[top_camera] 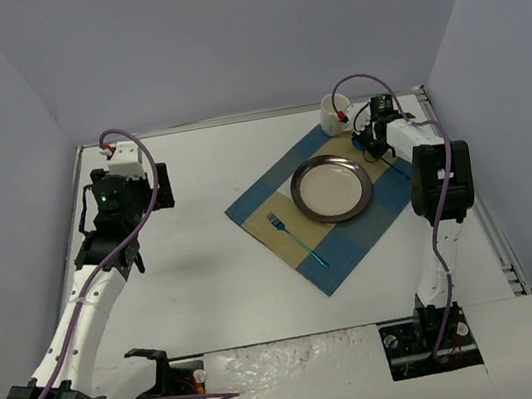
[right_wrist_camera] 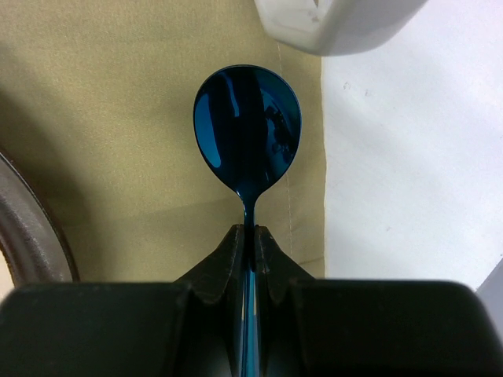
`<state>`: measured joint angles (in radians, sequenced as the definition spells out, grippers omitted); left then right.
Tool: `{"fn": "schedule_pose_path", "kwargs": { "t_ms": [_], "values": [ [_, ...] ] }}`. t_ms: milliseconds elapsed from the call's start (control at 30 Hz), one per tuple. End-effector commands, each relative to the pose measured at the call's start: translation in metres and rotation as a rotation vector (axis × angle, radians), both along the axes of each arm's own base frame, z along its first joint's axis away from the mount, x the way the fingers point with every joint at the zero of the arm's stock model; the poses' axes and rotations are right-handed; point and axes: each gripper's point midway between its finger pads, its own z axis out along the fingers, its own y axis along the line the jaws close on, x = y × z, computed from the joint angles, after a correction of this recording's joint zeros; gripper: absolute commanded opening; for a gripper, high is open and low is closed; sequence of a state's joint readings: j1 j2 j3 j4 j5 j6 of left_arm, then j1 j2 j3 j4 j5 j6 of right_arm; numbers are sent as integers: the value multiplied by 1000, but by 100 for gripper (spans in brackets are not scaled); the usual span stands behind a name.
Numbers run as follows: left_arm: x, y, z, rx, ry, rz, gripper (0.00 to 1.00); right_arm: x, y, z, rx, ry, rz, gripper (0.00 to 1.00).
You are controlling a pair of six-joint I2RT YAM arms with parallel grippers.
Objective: Set the dinner table for one person
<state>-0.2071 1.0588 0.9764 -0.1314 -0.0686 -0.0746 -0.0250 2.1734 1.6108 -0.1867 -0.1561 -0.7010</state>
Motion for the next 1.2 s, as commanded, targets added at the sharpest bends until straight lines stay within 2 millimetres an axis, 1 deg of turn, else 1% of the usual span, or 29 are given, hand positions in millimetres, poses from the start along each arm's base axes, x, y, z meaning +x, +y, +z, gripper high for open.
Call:
{"fn": "schedule_pose_path", "kwargs": {
  "t_ms": [0,567,767,933,1167],
  "values": [
    [8,-2,41,-32,-107,-5,96,18,1,23,12,-72,14,3],
    [10,-3,37,-31,-99,-15,95,22,8,17,43,-72,29,4],
    [11,-3,35,-30,-94,-14,96,21,8,10,45,-62,34,4],
    [11,-3,35,-31,-93,-17,96,21,9,12,46,-65,40,4],
    [12,-3,34,-35,-92,-18,96,17,8,7,38,-55,54,10]
  ]
}}
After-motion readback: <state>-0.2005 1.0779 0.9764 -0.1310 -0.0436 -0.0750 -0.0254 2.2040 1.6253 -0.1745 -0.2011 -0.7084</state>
